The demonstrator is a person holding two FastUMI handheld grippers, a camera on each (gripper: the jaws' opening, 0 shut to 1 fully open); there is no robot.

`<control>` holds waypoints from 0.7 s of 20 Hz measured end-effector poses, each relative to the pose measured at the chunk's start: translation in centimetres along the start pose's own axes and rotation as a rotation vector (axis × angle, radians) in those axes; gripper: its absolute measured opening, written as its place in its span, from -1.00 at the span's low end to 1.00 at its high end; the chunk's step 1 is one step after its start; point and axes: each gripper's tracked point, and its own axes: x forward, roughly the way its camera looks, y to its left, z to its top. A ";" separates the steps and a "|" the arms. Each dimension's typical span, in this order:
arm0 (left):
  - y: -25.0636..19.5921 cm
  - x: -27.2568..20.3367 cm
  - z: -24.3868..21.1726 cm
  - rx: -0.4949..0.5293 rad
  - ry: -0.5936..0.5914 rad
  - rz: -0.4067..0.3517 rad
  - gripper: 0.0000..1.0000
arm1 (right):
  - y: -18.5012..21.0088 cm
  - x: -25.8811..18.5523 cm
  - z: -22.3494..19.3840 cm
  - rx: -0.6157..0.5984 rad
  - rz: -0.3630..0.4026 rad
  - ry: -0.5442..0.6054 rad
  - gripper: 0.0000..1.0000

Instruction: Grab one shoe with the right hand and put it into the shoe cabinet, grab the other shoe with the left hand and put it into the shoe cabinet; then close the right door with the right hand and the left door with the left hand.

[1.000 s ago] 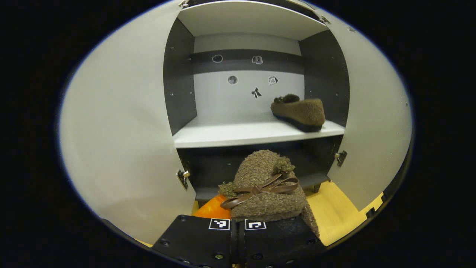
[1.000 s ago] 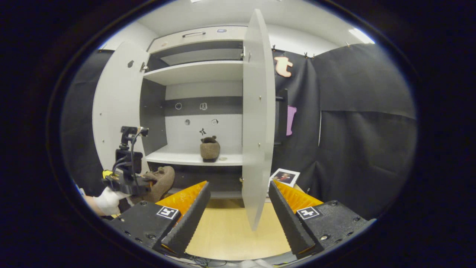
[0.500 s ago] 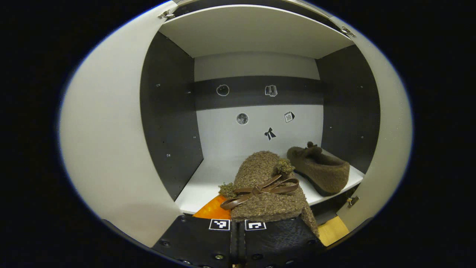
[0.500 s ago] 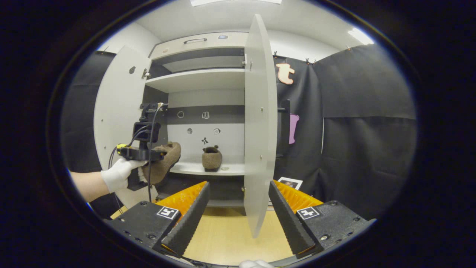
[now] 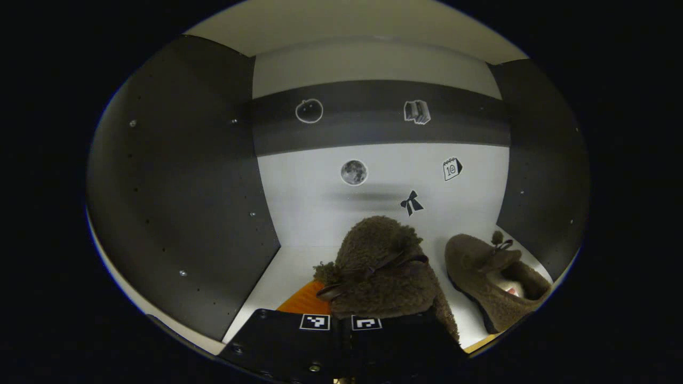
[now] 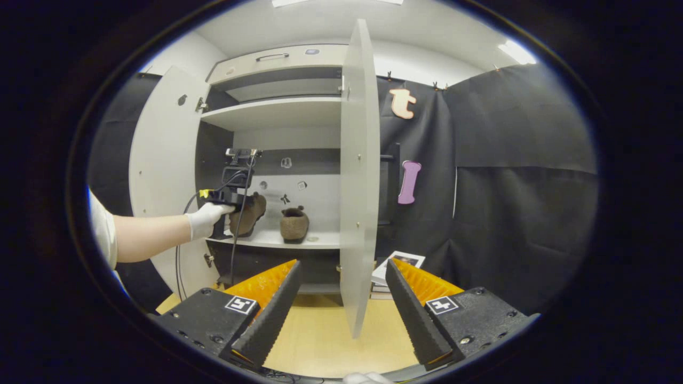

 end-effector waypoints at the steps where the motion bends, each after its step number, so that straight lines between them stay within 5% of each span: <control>1: -0.1 0.9 -0.4 0.002 0.024 0.001 -0.95 | -0.2 -0.1 -0.1 -0.004 -0.009 0.004 1.00; 7: -0.7 3.0 -3.7 0.004 0.185 -0.014 -0.92 | -1.1 0.0 -1.1 0.026 -0.033 0.044 1.00; 9: -0.6 2.5 -3.8 0.002 0.203 -0.018 -0.72 | -1.2 0.3 -1.2 0.020 -0.037 0.047 1.00; 10: -0.6 2.3 -3.8 0.001 0.202 -0.026 -0.42 | -1.1 0.3 -1.3 0.017 -0.034 0.050 1.00; 11: -0.2 1.9 -3.7 0.010 0.199 -0.017 -0.39 | -1.0 0.5 -1.2 0.016 -0.030 0.048 1.00; 14: 0.4 0.7 -2.6 0.038 0.146 -0.023 0.38 | -0.4 0.8 -0.7 0.018 -0.010 0.039 1.00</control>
